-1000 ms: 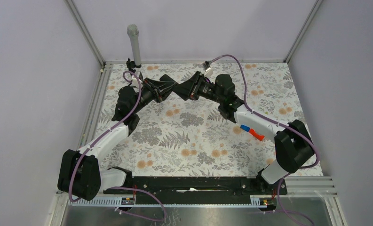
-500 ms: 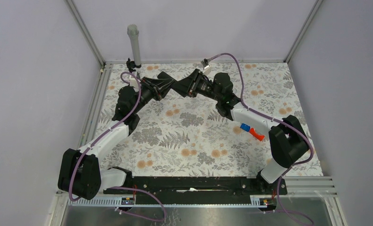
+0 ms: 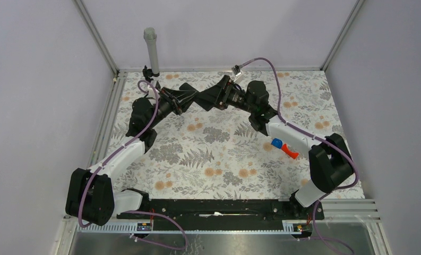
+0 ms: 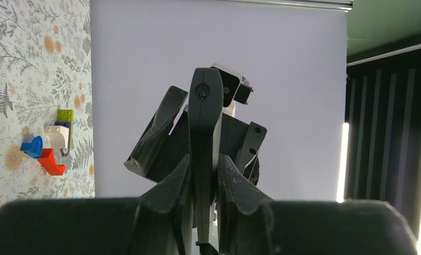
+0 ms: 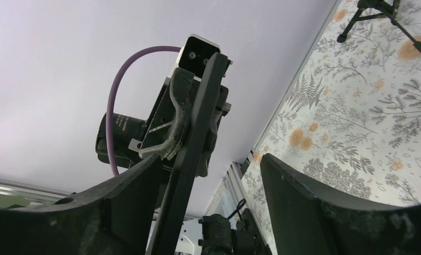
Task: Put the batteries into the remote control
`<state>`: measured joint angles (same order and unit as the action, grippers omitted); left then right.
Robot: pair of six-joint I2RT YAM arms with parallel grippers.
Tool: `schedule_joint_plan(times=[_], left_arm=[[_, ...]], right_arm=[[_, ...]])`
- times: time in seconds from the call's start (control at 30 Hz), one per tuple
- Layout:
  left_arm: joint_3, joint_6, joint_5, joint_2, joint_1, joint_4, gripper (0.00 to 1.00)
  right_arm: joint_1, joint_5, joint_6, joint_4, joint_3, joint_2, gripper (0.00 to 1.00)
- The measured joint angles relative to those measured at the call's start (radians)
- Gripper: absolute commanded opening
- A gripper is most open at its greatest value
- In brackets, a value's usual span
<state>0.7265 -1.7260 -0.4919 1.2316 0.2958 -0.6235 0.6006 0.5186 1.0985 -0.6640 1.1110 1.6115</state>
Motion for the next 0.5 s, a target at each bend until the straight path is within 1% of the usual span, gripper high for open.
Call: schedule_joint_plan(times=[0.1,0.37,0.4,0.43,0.5], left_arm=[[0.0,0.0,-0.021,0.0,-0.01,-0.002,0.0],[0.0,0.002,-0.037,0.0,-0.019,-0.023,0.0],[0.0,0.003,-0.039,0.0,-0.019,-0.023,0.0],[0.001,0.005,-0.041,0.0,-0.021,-0.022,0.0],[0.001,0.005,-0.044,0.0,-0.026,-0.023,0.0]], right_arm=[[-0.012,0.01,-0.019,0.031,-0.008,-0.026,0.83],[-0.016,0.048,-0.027,0.045,-0.014,-0.072,0.87],[-0.016,0.051,-0.024,0.045,-0.016,-0.072,0.85],[-0.017,0.051,-0.022,0.045,-0.019,-0.072,0.81],[-0.018,0.051,-0.018,0.043,-0.028,-0.072,0.71]])
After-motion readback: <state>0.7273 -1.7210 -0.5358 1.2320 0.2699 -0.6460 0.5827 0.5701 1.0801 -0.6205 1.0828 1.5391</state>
